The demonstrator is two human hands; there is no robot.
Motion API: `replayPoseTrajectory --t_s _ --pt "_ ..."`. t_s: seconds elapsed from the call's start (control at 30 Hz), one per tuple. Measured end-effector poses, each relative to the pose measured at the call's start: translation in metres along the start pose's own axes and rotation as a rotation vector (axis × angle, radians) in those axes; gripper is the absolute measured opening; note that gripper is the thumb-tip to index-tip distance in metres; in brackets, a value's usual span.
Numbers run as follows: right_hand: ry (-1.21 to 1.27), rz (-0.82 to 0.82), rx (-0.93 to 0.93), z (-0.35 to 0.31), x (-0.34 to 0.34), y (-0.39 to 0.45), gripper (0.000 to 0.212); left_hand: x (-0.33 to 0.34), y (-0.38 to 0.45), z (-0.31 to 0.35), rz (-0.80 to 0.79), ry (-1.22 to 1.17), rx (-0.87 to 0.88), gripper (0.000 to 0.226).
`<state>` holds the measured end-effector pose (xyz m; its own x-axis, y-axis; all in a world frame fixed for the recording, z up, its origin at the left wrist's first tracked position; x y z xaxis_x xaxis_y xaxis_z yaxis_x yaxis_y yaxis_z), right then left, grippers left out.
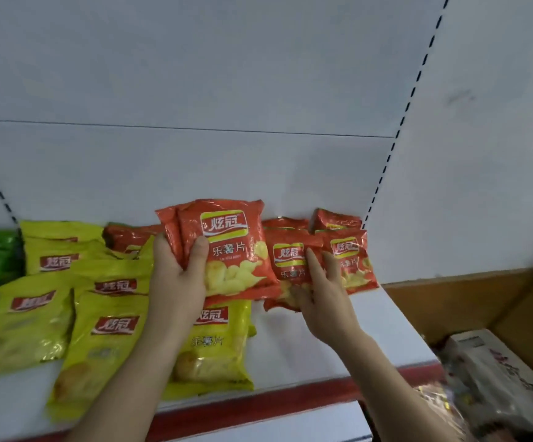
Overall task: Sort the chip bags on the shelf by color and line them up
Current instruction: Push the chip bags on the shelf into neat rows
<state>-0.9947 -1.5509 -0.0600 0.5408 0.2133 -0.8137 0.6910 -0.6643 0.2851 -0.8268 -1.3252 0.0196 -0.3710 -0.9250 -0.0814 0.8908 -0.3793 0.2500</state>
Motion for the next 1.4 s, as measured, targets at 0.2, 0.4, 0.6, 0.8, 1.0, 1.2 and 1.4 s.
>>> replayPoseTrajectory --t_s 0.2,0.4,0.6,0.8,1.0,1.2,1.4 --pt "-0.275 0.019 -0.006 0.003 0.036 0.011 0.091 -0.013 -0.017 -0.002 0.028 0.045 0.012 0.041" --pt "-0.393 0.026 -0.005 0.013 0.04 0.011 0.105 -0.014 -0.026 -0.006 -0.018 0.022 -0.015 0.039" --pt "-0.241 0.121 0.006 -0.002 -0.003 -0.003 0.095 0.001 -0.035 0.005 -0.066 -0.008 -0.008 0.032" --pt "0.506 0.104 -0.015 -0.048 -0.055 -0.054 0.084 0.017 -0.041 0.002 -0.069 -0.021 0.007 0.049" --pt "0.421 0.15 -0.059 -0.064 -0.071 -0.082 0.093 0.042 -0.056 0.001 -0.134 -0.027 -0.004 0.053" --pt "0.217 0.263 0.047 0.003 -0.08 -0.065 0.074 0.012 -0.049 -0.011 -0.017 0.038 -0.036 0.051" --pt "0.015 0.044 -0.1 0.007 -0.006 -0.042 0.077 -0.003 -0.053 -0.008 0.058 0.114 -0.022 0.054"
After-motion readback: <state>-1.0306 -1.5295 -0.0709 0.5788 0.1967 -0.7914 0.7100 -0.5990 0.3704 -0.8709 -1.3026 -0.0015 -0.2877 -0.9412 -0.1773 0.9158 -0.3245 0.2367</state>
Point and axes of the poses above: each hand's wrist, its own y-axis towards the middle knuckle, its own x-axis out of the palm, z = x × y, the point moved 7 cm from there along y, towards the middle knuckle, and after that the axes turned 2 degrees about -z, right-handed, at the moved point
